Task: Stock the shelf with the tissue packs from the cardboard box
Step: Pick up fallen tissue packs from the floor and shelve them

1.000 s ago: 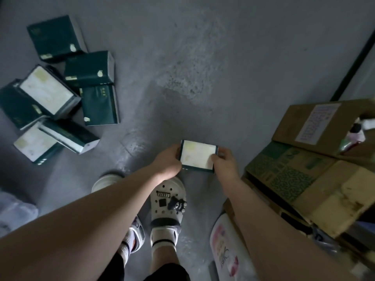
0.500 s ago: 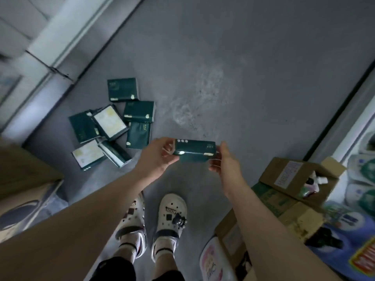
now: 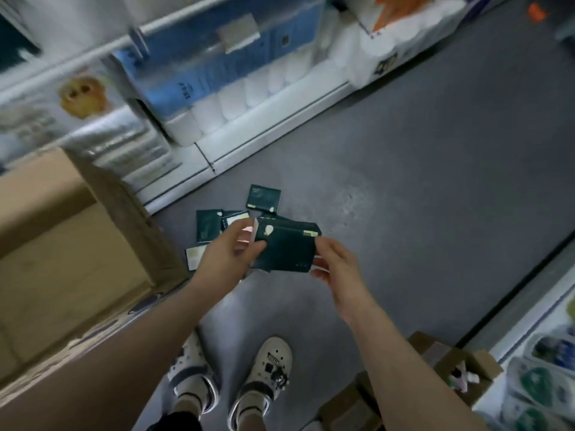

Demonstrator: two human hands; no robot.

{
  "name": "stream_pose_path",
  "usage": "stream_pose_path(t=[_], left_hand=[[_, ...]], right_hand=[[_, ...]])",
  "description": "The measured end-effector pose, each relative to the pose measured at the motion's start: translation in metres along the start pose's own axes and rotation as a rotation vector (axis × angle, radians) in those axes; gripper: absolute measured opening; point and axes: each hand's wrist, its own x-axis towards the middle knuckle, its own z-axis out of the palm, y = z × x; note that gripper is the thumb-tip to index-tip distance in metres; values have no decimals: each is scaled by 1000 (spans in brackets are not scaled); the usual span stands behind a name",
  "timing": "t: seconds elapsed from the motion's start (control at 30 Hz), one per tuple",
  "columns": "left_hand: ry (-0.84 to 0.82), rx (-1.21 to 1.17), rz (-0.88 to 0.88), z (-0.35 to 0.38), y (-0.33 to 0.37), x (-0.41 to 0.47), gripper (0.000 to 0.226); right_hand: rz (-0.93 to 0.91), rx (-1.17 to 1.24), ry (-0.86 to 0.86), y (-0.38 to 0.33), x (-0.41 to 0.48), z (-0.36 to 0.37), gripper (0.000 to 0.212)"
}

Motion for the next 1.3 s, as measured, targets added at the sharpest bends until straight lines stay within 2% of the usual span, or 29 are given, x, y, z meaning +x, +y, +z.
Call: stream_pose_path(t=[0.1,0.3,0.47,0.6,0.67,0.8,0.9,1.03,1.2,1.3], left_hand=[[36,-101,35,-34,1,-8,33],[107,-513,-71,-97,-4,-25,21],[139,-587,19,-149,-5,-39,34],[212,-421,72,-194,-7,-42,38],[291,-367,106,-221,-6,-41,47],[418,-378,177,-272,9,-42,60],[420,-436,200,-305,20,-37,64],[428,-486,208,-342,34,-22,78],[425,-501,214,-371,49,4,68],[419,-544,195,-380,54,19,65]], right_hand=[[-50,-60,-47,-17,-12,27,27],[16,-113,-214,-45,-35,98,30],[27,-107,-356,-70,-54,170,37],[-42,-147,-397,-97,-64,221,37],[-91,-195,-399,-114,-65,244,33],[-316,-416,-387,-158,-68,290,29],[-536,-602,-360,-196,-71,322,27],[-725,-752,-364,-245,-66,364,24],[-1077,-1115,-240,-290,-55,409,32],[-1186,-1185,-208,-304,-48,431,39]])
